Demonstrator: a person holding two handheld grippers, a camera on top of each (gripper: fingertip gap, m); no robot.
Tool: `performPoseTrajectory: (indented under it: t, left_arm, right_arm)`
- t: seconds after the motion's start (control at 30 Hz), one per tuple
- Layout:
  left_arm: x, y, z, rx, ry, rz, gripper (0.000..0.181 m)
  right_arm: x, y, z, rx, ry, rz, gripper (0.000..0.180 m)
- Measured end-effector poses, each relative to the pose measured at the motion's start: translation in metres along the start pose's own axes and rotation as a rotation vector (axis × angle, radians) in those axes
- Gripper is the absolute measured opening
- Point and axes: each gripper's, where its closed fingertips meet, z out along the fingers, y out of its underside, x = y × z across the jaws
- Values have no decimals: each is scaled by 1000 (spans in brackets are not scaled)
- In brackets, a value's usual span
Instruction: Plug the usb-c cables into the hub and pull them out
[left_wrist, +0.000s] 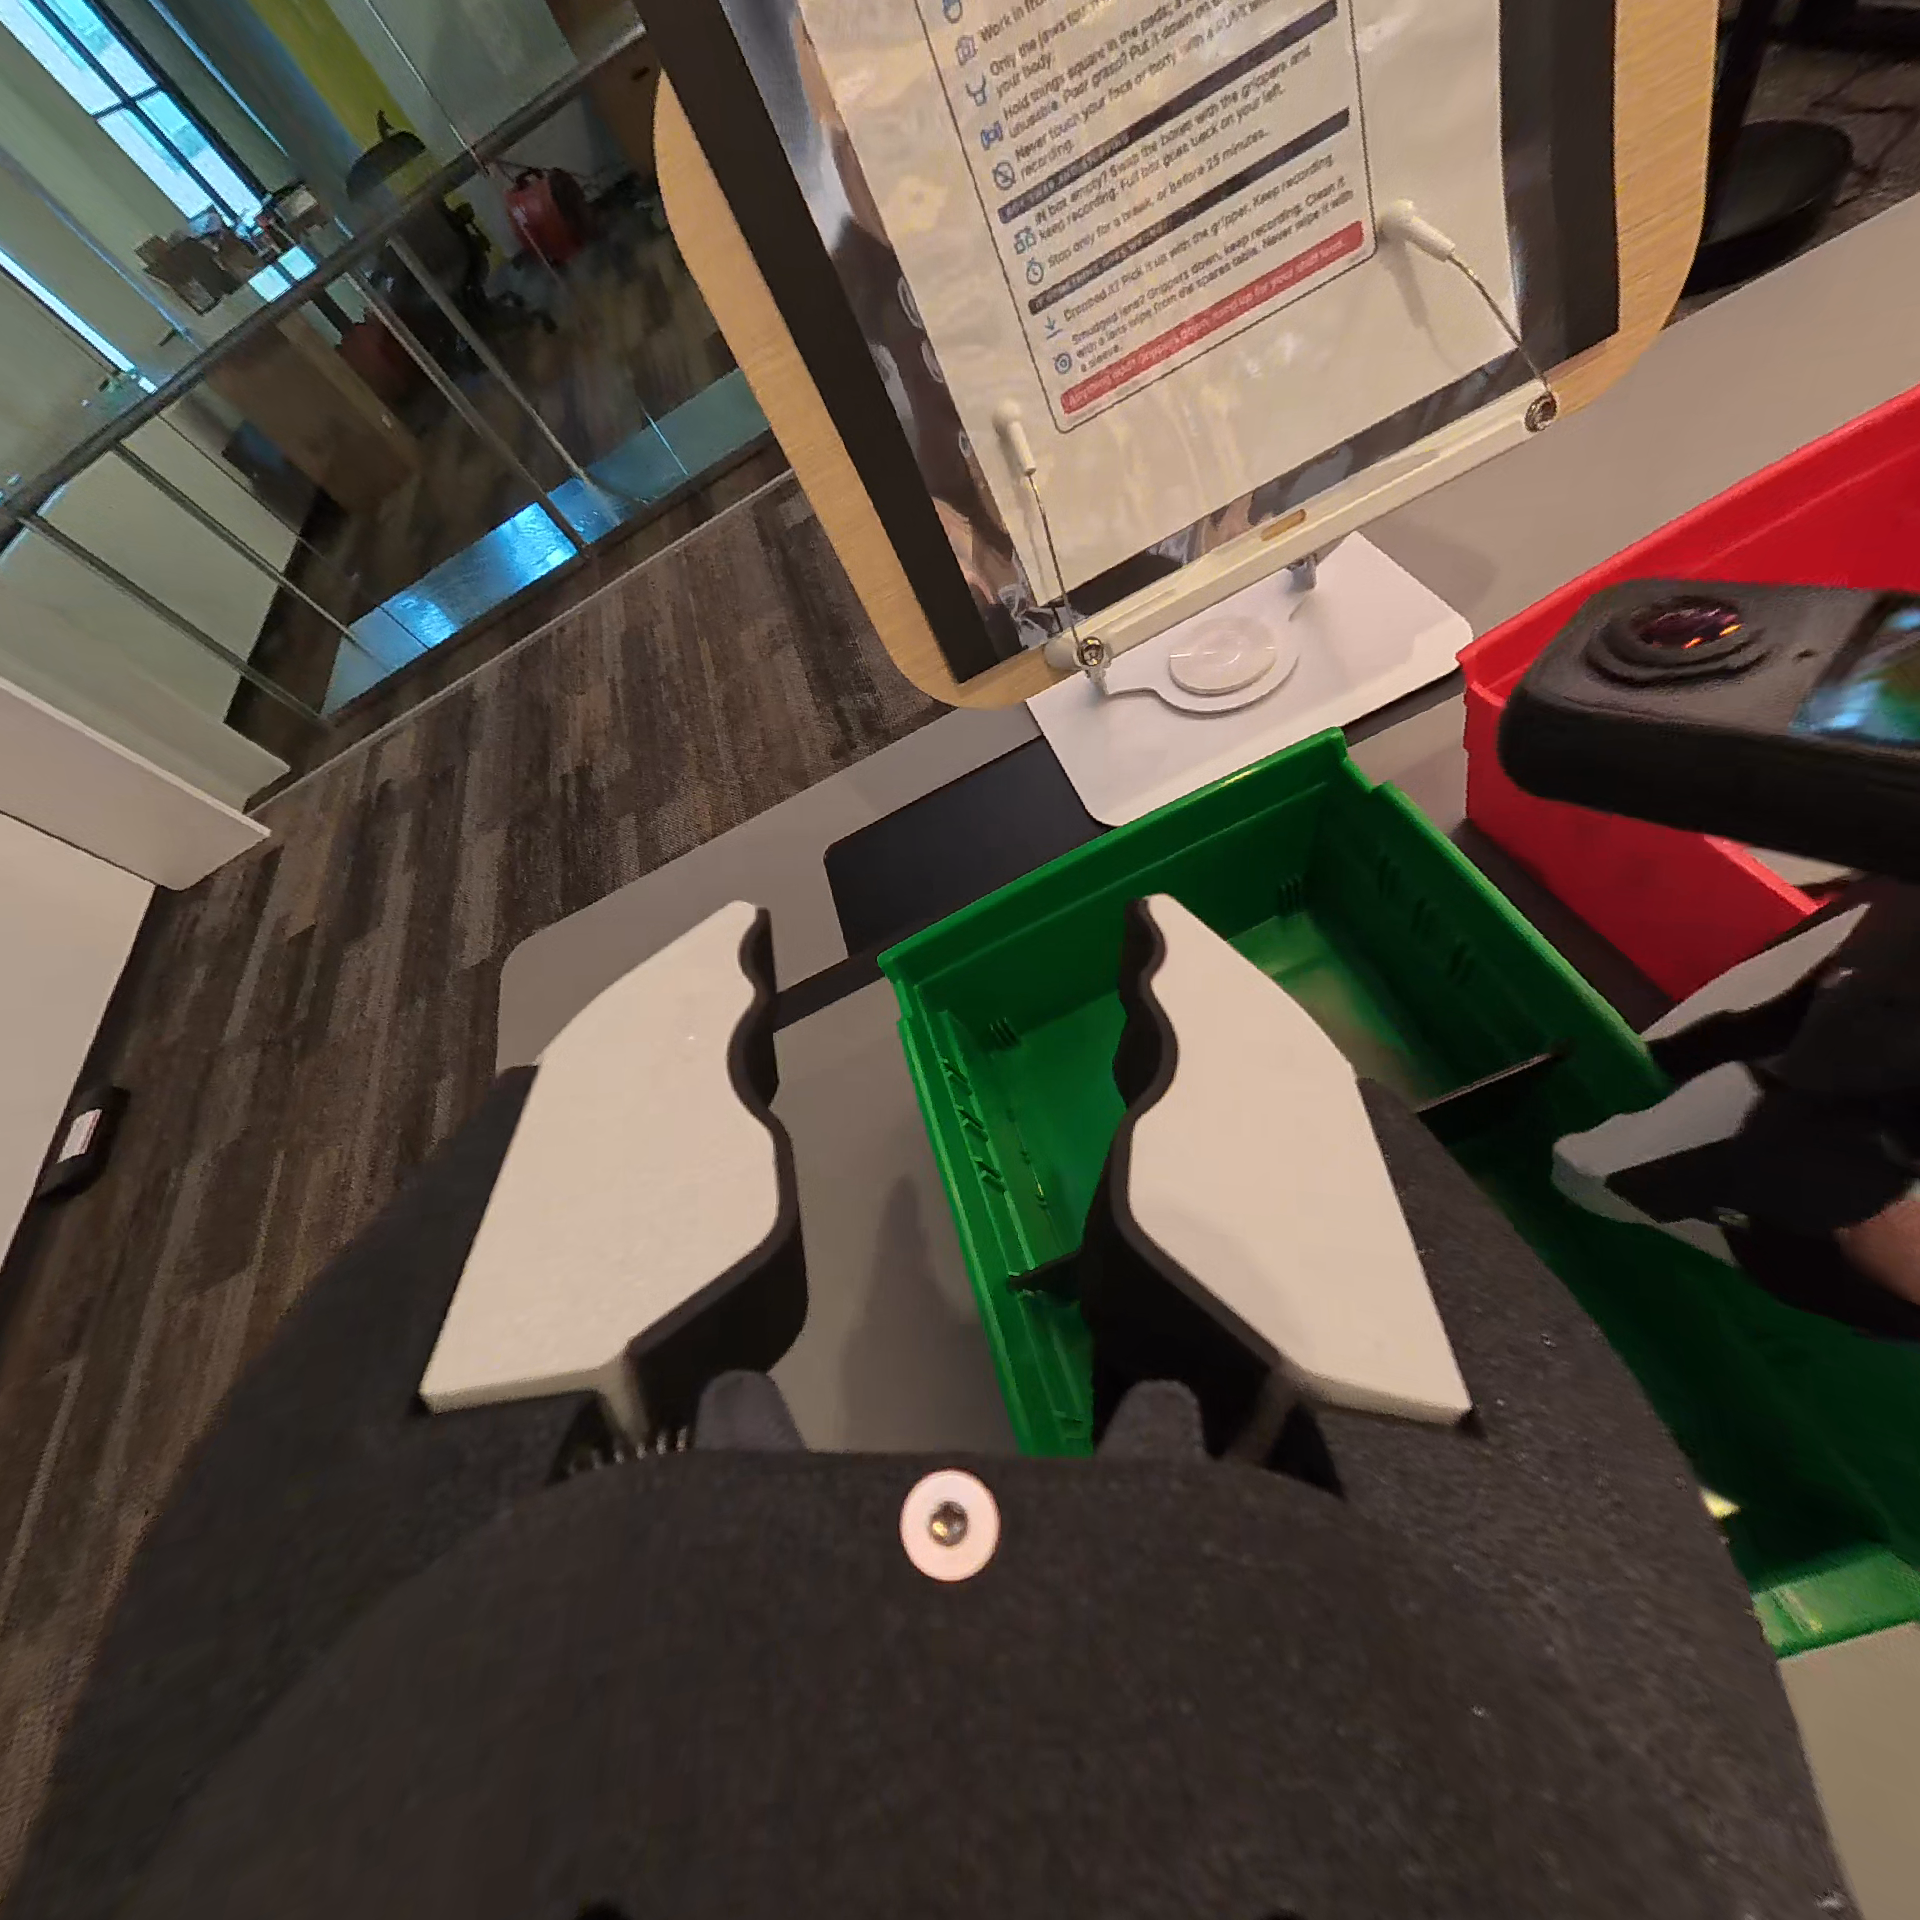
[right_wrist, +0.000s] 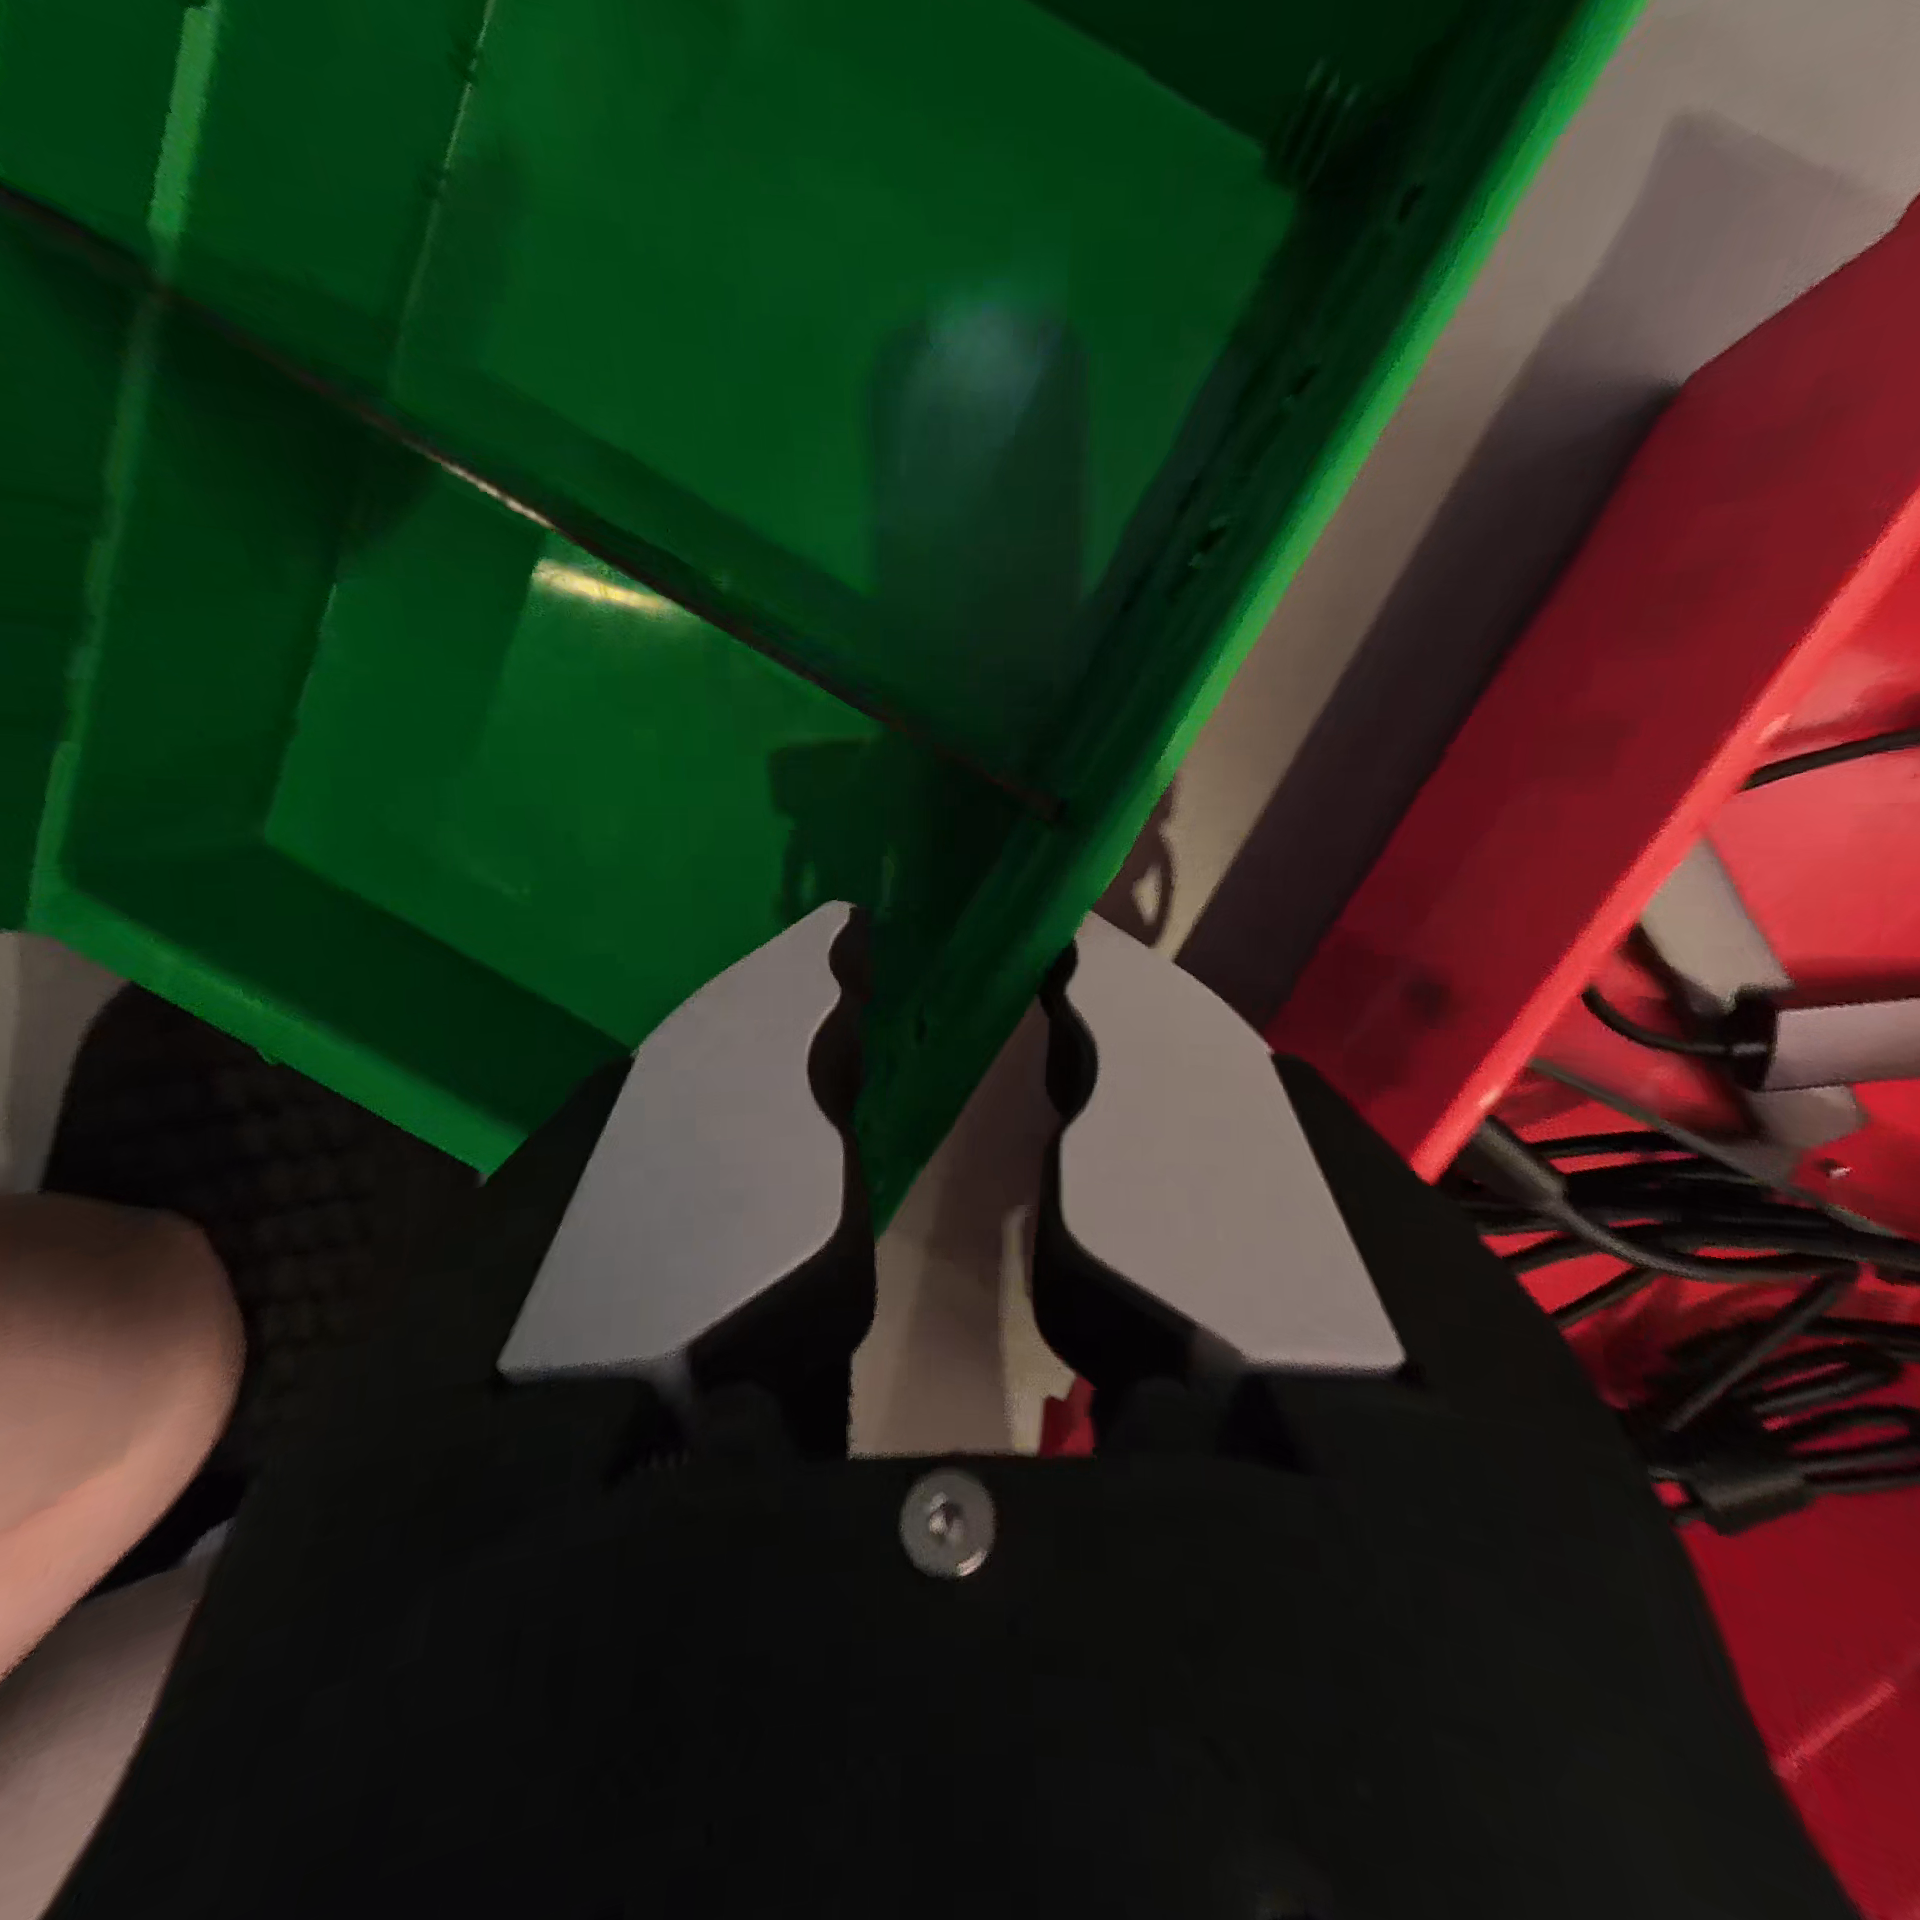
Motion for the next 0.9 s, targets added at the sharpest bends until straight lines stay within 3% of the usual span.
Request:
performPoseTrajectory:
  t: [0.03,0.27,0.53,0.9]
  left_arm:
    - [0,-2,-1,8,-4,-6,63]
    - [-2,-13,-14,74,-13,-79,63]
    - [-8,-25,-27,164,-41,-84,65]
    - [10,-33,-43,212,88,-145,67]
  right_arm:
    - [-1,1,4,-21,1,25,35]
    - [11,10,32,-126,114,76,28]
    - [5,13,44,-179,-71,166,13]
    - [16,8,39,-255,-60,124,7]
